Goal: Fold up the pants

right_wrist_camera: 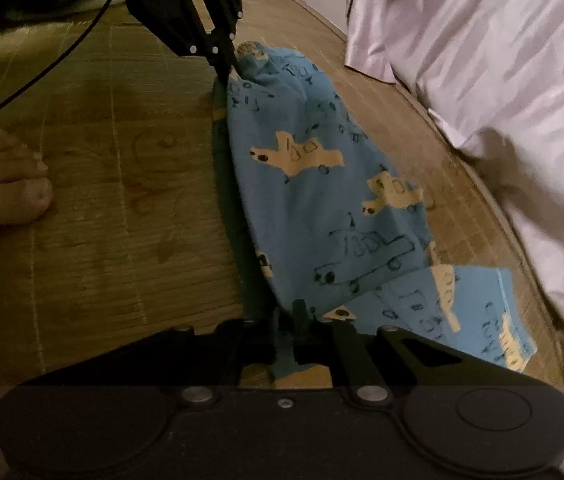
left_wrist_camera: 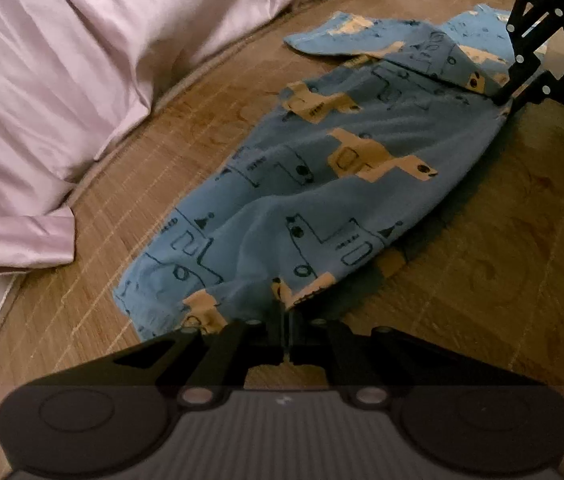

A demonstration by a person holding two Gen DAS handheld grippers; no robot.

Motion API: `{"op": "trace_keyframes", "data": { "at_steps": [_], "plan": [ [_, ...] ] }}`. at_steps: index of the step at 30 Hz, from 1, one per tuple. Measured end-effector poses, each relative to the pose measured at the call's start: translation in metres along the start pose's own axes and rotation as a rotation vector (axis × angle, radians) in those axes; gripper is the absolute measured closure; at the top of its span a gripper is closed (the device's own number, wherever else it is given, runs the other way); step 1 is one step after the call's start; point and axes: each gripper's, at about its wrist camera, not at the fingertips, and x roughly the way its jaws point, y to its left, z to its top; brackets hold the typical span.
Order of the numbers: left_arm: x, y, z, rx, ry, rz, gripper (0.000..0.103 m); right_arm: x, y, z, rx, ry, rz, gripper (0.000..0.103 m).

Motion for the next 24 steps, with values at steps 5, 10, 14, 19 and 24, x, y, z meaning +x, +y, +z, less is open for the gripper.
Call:
{"op": "trace_keyframes", "data": {
  "at_steps": [5, 10, 14, 19, 24],
  "plan": [
    [-0.005, -0.001, 0.007, 0.027, 0.044, -0.026, 0.071, -0.008, -0.009, -0.006, 0.164, -0.019, -0.028, 0.058],
    [-0.029, 0.002, 0.022, -0.101, -0.025, -0.095, 0.036, -0.052, -0.008, -0.022, 0.451, -0.075, -0.189, 0.022],
    [-0.035, -0.004, 0.058, -0.251, -0.149, -0.208, 0.021, -0.068, -0.004, -0.039, 0.478, -0.056, -0.339, 0.009],
    [-0.014, -0.020, 0.098, -0.422, -0.244, -0.354, 0.016, -0.088, -0.006, -0.059, 0.558, -0.054, -0.479, 0.001],
    [0.028, -0.037, 0.116, -0.632, -0.265, -0.456, 0.021, -0.104, -0.022, -0.068, 0.538, -0.053, -0.492, 0.001]
  ]
}}
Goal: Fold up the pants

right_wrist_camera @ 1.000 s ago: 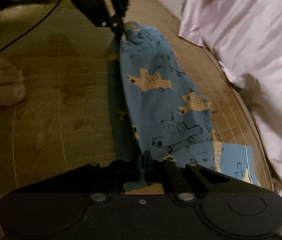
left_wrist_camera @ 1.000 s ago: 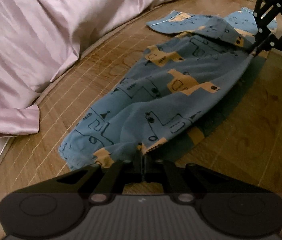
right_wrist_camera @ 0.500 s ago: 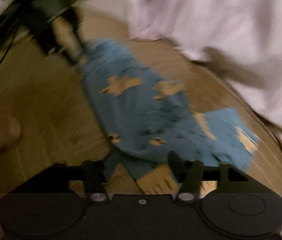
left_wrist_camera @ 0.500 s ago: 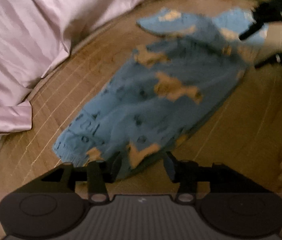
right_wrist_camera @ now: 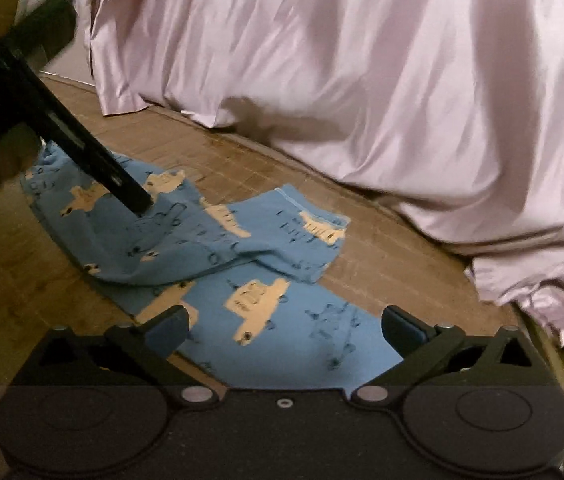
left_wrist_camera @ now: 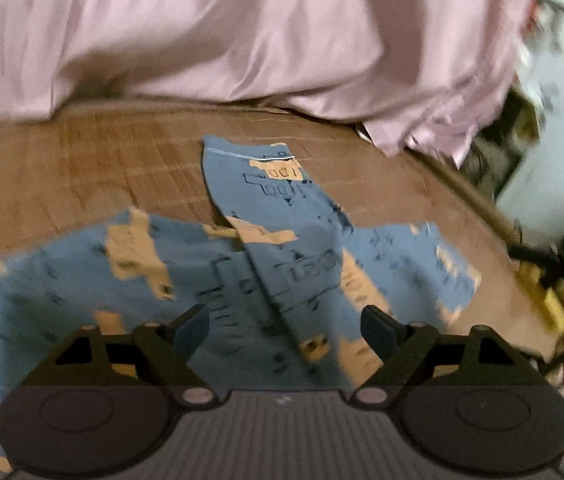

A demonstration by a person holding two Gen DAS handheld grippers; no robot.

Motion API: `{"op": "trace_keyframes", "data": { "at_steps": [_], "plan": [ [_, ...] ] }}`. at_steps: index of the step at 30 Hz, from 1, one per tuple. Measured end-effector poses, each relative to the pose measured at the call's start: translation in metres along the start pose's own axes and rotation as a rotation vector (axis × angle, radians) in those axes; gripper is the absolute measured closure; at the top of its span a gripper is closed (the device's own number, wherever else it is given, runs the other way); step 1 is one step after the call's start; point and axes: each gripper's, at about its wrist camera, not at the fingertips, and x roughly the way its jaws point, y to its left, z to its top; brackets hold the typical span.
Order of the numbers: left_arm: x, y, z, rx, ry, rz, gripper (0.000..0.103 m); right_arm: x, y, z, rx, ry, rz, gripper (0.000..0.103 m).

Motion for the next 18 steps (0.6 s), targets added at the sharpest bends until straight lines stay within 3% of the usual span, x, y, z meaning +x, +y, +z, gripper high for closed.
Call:
{"op": "trace_keyframes", "data": {
  "at_steps": [1, 5, 8, 9, 13, 17, 18],
  "plan": [
    [0.008, 0.003, -0.001, -0.048, -0.002, -0.021, 0.026, 0.003, -0.006, 0.002, -0.012, 0.004, 0.006, 0.001],
    [0.030, 0.015, -0.004, -0.168, -0.033, -0.064, 0.030, 0.030, -0.027, 0.018, -0.089, 0.028, 0.042, 0.001],
    [0.040, 0.026, -0.002, -0.198, -0.035, -0.098, 0.042, 0.059, -0.041, 0.044, -0.123, 0.030, 0.114, 0.001],
    [0.045, 0.029, -0.001, -0.217, -0.024, -0.119, 0.050, 0.070, -0.045, 0.054, -0.126, 0.033, 0.140, 0.001],
    [0.068, 0.048, -0.003, -0.331, 0.066, -0.224, 0.079, 0.129, -0.057, 0.098, -0.071, 0.064, 0.256, 0.013],
    [0.082, 0.048, 0.000, -0.325, 0.111, -0.233, 0.088, 0.195, -0.051, 0.133, 0.017, 0.151, 0.338, 0.039],
    [0.085, 0.047, 0.002, -0.329, 0.122, -0.233, 0.090, 0.211, -0.048, 0.140, 0.043, 0.183, 0.346, 0.041]
  ]
}}
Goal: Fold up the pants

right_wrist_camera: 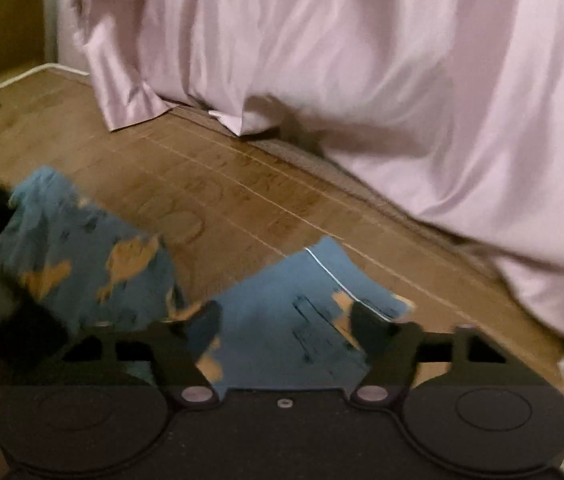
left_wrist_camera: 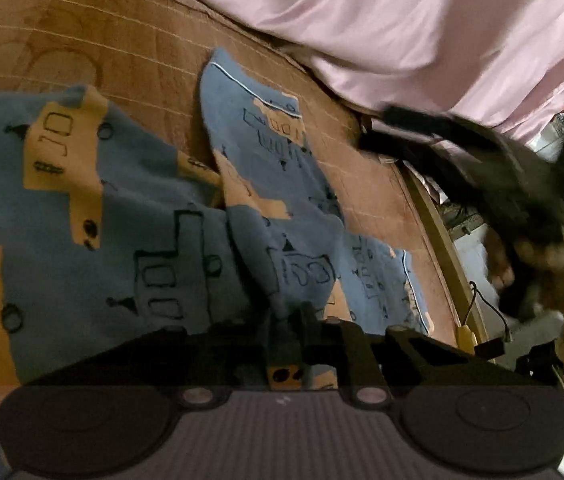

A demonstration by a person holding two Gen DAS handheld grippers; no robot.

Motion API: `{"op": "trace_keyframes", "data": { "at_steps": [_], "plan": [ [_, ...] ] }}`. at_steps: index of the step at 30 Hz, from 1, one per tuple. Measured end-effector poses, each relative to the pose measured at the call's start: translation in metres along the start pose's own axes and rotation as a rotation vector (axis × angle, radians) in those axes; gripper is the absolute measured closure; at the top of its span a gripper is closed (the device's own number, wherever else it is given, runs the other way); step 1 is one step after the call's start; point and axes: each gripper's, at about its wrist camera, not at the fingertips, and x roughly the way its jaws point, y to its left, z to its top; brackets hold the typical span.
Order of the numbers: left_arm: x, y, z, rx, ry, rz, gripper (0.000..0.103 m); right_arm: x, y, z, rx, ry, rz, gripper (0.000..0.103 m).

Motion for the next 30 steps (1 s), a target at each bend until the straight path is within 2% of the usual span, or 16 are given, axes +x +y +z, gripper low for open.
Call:
{"op": "trace_keyframes", "data": {
  "at_steps": [2, 5, 10, 16, 20, 28, 30],
  "plan": [
    [0.005, -0.002, 0.005, -0.010, 0.025, 0.014, 0.094, 0.025, -0.004, 0.013, 0.055, 0.042, 0.004, 0.046],
    [0.007, -0.006, 0.009, -0.003, 0.037, 0.039, 0.095, 0.060, -0.007, 0.027, 0.136, 0.105, 0.000, 0.046],
    [0.006, -0.011, 0.010, -0.034, 0.027, 0.055, 0.096, 0.086, -0.007, 0.033, 0.238, 0.170, -0.020, 0.046],
    [-0.003, -0.011, 0.003, 0.011, -0.012, 0.071, 0.096, 0.084, -0.012, 0.029, 0.263, 0.176, -0.029, 0.046],
    [-0.006, -0.013, 0.013, 0.031, -0.053, 0.074, 0.095, 0.080, -0.019, 0.024, 0.285, 0.176, -0.019, 0.046],
    [-0.017, 0.002, 0.023, -0.058, -0.079, 0.068, 0.083, 0.071, -0.025, 0.015, 0.295, 0.167, -0.007, 0.046],
    [-0.019, 0.006, 0.025, -0.083, -0.081, 0.064, 0.083, 0.071, -0.024, 0.017, 0.296, 0.160, 0.000, 0.046]
  ]
}}
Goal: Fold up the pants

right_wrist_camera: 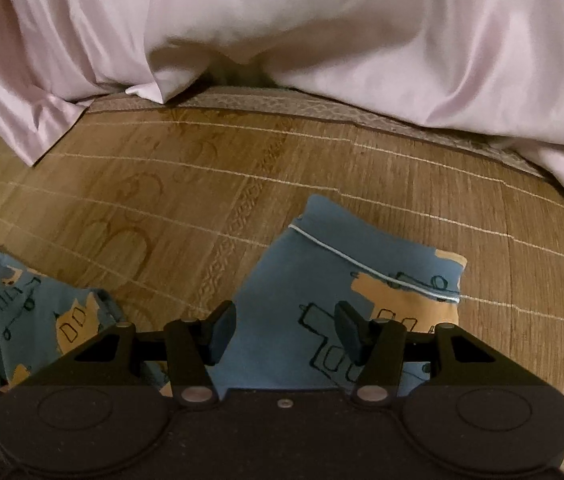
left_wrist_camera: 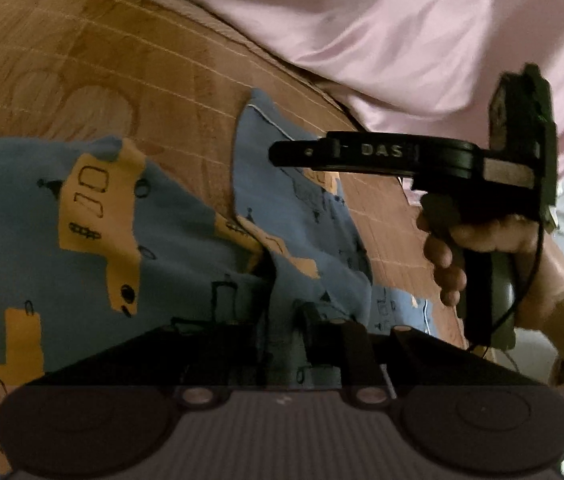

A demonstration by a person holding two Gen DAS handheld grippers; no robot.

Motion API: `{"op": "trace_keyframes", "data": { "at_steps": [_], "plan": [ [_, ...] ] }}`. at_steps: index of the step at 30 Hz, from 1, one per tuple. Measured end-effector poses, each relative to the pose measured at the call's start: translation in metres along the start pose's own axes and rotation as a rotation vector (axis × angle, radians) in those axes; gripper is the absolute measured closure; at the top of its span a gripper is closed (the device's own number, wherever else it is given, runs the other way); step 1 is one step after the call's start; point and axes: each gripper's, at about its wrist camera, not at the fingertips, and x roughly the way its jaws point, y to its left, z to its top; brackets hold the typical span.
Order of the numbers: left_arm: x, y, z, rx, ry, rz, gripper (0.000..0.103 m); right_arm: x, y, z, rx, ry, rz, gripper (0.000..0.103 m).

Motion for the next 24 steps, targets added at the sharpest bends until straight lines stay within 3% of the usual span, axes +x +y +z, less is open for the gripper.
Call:
{"op": "trace_keyframes", "data": {
  "at_steps": [2, 7, 14, 18, 20, 24],
  "plan": [
    [0.002, 0.000, -0.001, 0.010, 0.010, 0.000, 0.083, 0.001, 0.003, 0.003, -0.002, -0.007, 0.007, 0.046],
    [0.006, -0.007, 0.000, 0.038, 0.021, 0.024, 0.096, 0.013, 0.012, 0.013, 0.002, -0.006, -0.006, 0.049],
    [0.010, -0.017, 0.000, 0.084, 0.035, 0.056, 0.100, 0.038, 0.024, 0.013, 0.026, 0.038, -0.085, 0.049],
    [0.015, -0.022, 0.001, 0.103, 0.036, 0.068, 0.100, 0.040, 0.031, 0.011, 0.006, 0.017, -0.175, 0.068],
    [0.015, -0.024, 0.000, 0.107, 0.036, 0.075, 0.101, 0.037, 0.028, 0.009, 0.003, 0.005, -0.210, 0.097],
    [0.015, -0.032, 0.000, 0.145, 0.032, 0.096, 0.101, 0.013, 0.002, 0.005, 0.126, -0.082, -0.124, 0.100]
  ]
}}
